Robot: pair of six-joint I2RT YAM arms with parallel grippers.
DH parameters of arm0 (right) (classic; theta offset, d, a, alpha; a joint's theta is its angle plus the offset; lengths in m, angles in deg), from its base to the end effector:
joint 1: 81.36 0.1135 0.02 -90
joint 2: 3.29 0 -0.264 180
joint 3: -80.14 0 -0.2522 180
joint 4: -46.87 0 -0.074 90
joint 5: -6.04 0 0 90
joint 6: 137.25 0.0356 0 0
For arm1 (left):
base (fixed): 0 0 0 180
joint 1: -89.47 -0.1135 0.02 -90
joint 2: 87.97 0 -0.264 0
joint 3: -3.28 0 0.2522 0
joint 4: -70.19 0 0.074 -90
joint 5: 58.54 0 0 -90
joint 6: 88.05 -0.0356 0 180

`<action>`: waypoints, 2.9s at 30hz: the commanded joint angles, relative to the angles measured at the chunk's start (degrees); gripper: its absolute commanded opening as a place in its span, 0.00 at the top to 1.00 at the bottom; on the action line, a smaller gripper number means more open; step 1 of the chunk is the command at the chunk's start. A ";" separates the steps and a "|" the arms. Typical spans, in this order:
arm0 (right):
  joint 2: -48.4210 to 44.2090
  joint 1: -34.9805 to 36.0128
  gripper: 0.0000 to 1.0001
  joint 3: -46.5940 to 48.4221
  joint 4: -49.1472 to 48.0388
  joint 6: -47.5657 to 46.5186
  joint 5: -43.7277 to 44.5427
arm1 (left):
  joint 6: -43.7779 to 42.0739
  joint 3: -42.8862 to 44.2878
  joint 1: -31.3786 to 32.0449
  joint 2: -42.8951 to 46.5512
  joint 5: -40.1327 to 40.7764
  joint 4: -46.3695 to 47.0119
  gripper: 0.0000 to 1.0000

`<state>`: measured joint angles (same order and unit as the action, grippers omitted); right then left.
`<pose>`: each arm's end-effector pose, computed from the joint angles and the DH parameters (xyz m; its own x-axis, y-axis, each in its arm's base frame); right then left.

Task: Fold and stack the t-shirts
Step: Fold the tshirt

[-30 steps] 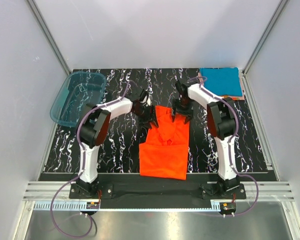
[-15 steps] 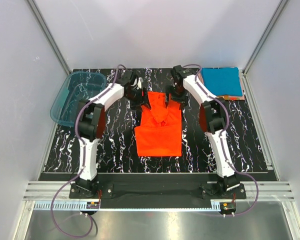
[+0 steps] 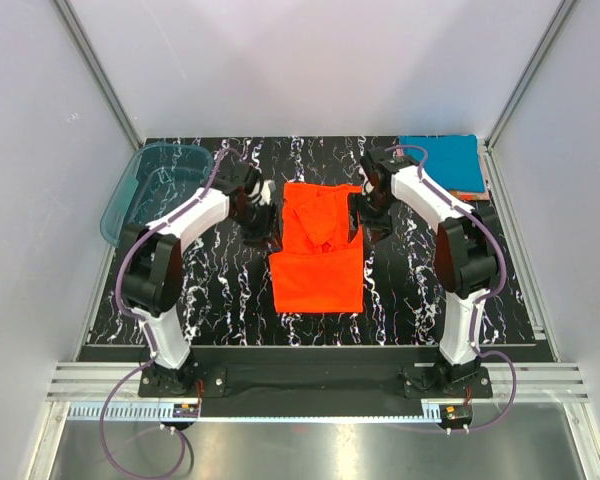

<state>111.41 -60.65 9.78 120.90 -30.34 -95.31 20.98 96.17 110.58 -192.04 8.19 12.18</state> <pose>0.3737 0.1488 0.2242 -0.9897 -0.0693 -0.1249 -0.0979 0.9658 0.2399 0.3396 -0.1462 0.2209 -0.9749 0.0553 -0.2154 0.1522 0.8722 -0.4649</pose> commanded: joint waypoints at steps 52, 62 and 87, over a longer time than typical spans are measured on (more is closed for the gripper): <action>3.25 -0.32 0.70 -6.14 -10.43 -0.47 -6.40 | 7.60 0.76 -0.10 -6.06 -1.96 4.96 0.79; 3.08 -0.14 1.00 -5.53 -10.35 -0.38 -9.29 | 7.16 0.94 -0.01 -4.30 -6.60 6.36 0.92; -2.74 -2.78 1.00 -12.14 -15.81 -2.14 -15.72 | 0.59 1.27 -1.59 -11.76 -23.15 11.83 0.99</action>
<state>105.20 -61.76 -5.24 107.07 -31.83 -114.13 25.61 93.11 110.60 -202.14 -18.78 27.81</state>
